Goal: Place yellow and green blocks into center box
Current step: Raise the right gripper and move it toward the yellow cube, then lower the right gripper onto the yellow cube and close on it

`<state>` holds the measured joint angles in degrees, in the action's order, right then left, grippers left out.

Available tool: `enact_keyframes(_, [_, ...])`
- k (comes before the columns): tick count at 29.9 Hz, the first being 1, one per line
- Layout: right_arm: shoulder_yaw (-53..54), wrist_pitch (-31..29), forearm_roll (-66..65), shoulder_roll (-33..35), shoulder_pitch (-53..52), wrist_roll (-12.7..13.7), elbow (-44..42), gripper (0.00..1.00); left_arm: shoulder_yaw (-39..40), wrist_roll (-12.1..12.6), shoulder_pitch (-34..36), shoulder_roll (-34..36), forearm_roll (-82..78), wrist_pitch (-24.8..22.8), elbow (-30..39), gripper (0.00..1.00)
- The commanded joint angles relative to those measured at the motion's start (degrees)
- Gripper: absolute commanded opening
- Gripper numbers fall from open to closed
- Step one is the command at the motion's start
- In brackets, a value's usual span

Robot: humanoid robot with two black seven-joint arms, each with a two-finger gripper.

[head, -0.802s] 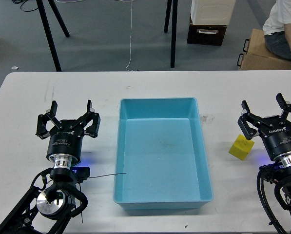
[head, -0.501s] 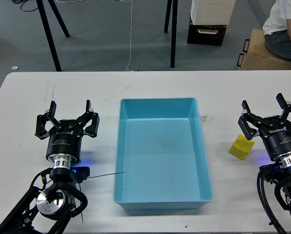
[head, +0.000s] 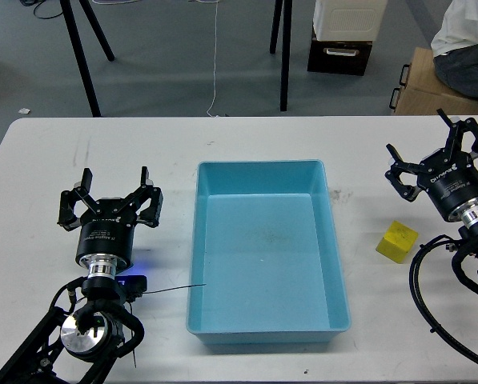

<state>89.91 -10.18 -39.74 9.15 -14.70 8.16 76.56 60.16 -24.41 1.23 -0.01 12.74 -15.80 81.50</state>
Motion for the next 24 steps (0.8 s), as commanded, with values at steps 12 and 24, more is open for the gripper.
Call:
enact_keyframes(12, [-27.3,3.7,-38.9,17.0,-18.9,-32.4,-5.9,0.96,0.0,-0.1,0.0,0.0,0.0,-0.3,-0.6,1.0])
enact_keyframes(24, [-67.6,-17.8,-43.2,38.0,-53.1,-36.2,-8.2,0.98,0.1,-0.1,-0.1,0.0,0.0,-0.4,-0.6,1.0])
